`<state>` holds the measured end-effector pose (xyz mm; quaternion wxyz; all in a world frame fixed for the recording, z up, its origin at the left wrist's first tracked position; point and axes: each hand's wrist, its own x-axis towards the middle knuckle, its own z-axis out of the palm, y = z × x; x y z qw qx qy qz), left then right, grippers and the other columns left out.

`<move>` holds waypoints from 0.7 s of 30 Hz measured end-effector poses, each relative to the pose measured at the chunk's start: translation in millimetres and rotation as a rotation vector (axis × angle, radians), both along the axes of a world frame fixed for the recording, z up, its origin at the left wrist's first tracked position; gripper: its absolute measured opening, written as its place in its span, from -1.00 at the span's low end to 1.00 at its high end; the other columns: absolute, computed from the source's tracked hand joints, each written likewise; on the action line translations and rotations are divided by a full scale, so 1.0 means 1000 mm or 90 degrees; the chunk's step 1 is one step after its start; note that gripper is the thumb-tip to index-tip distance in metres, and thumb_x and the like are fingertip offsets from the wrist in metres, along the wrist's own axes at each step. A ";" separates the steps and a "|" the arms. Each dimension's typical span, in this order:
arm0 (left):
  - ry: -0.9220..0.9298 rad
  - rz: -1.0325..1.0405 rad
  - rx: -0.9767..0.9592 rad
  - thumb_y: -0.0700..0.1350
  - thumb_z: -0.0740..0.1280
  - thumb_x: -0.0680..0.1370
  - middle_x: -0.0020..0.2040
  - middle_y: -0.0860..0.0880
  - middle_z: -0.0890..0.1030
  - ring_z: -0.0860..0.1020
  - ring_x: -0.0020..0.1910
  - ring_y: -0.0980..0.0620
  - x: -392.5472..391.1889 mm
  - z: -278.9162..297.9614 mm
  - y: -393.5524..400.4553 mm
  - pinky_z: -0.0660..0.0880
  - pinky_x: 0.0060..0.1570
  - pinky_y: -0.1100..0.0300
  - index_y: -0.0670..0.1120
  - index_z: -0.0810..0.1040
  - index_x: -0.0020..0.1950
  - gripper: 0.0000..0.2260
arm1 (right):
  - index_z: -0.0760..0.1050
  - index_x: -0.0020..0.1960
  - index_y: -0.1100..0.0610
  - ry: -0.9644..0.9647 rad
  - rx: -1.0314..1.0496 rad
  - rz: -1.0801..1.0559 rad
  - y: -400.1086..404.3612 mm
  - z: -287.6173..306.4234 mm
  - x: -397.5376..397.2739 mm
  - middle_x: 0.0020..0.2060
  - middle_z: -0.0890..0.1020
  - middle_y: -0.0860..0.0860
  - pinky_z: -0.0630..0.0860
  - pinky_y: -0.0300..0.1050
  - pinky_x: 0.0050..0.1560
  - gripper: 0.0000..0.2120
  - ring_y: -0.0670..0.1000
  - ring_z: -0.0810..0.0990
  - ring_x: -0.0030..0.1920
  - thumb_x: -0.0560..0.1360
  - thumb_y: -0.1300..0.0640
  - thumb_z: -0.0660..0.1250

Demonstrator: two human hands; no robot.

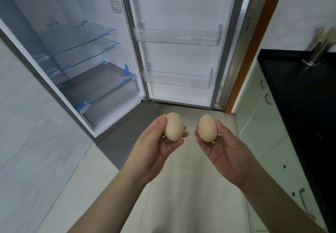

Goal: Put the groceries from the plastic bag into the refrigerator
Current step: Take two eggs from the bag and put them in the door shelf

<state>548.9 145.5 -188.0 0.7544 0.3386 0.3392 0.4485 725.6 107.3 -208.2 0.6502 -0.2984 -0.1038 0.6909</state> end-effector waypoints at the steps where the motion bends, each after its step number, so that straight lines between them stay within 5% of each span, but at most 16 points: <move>1: 0.001 0.003 0.000 0.03 0.28 0.48 -0.03 -0.21 0.64 0.65 -0.08 -0.10 -0.003 -0.001 0.011 0.63 -0.10 0.14 -0.17 0.54 0.16 -0.64 | 0.52 0.16 0.22 0.005 -0.002 0.005 0.011 0.000 -0.003 0.02 0.63 0.15 0.61 -0.06 -0.01 -0.71 0.11 0.66 -0.01 0.48 0.12 0.30; 3: 0.004 0.015 -0.001 0.04 0.29 0.47 -0.05 -0.17 0.66 0.65 -0.06 -0.09 -0.009 -0.003 0.033 0.61 -0.01 0.10 -0.16 0.54 0.15 -0.64 | 0.52 0.14 0.23 0.011 -0.003 0.011 0.036 0.001 -0.010 0.02 0.63 0.15 0.62 -0.04 0.02 -0.71 0.10 0.66 -0.01 0.47 0.12 0.30; 7: 0.000 0.030 0.002 0.06 0.29 0.47 -0.03 -0.17 0.66 0.66 -0.06 -0.07 -0.027 -0.002 0.083 0.61 -0.21 0.21 -0.16 0.55 0.14 -0.63 | 0.59 0.07 0.22 -0.003 0.010 0.015 0.090 0.004 -0.029 0.05 0.64 0.13 0.58 -0.01 0.12 -0.75 0.08 0.64 0.02 0.46 0.12 0.31; 12: -0.006 0.025 0.030 0.03 0.24 0.53 -0.05 -0.14 0.66 0.66 -0.08 -0.04 -0.054 0.007 0.149 0.59 -0.22 0.23 -0.13 0.56 0.13 -0.69 | 0.53 0.16 0.22 -0.014 0.033 0.012 0.155 0.019 -0.059 0.06 0.63 0.11 0.55 0.01 0.18 -0.68 0.05 0.63 0.05 0.47 0.10 0.30; 17: 0.011 0.003 0.048 -0.02 0.17 0.63 -0.07 -0.18 0.67 0.68 -0.12 -0.05 -0.065 0.022 0.207 0.59 -0.27 0.24 -0.14 0.56 0.11 -0.73 | 0.52 0.18 0.25 -0.033 0.052 -0.006 0.204 0.035 -0.075 0.01 0.63 0.12 0.58 -0.05 0.11 -0.70 0.06 0.64 0.00 0.52 0.10 0.29; 21: 0.000 -0.006 0.103 0.04 0.25 0.49 -0.07 -0.19 0.66 0.68 -0.13 -0.07 -0.058 0.039 0.242 0.59 -0.29 0.23 -0.14 0.55 0.12 -0.68 | 0.50 0.20 0.25 -0.044 0.055 -0.029 0.237 0.045 -0.070 0.06 0.60 0.15 0.59 -0.09 0.02 -0.68 0.09 0.65 0.02 0.52 0.10 0.31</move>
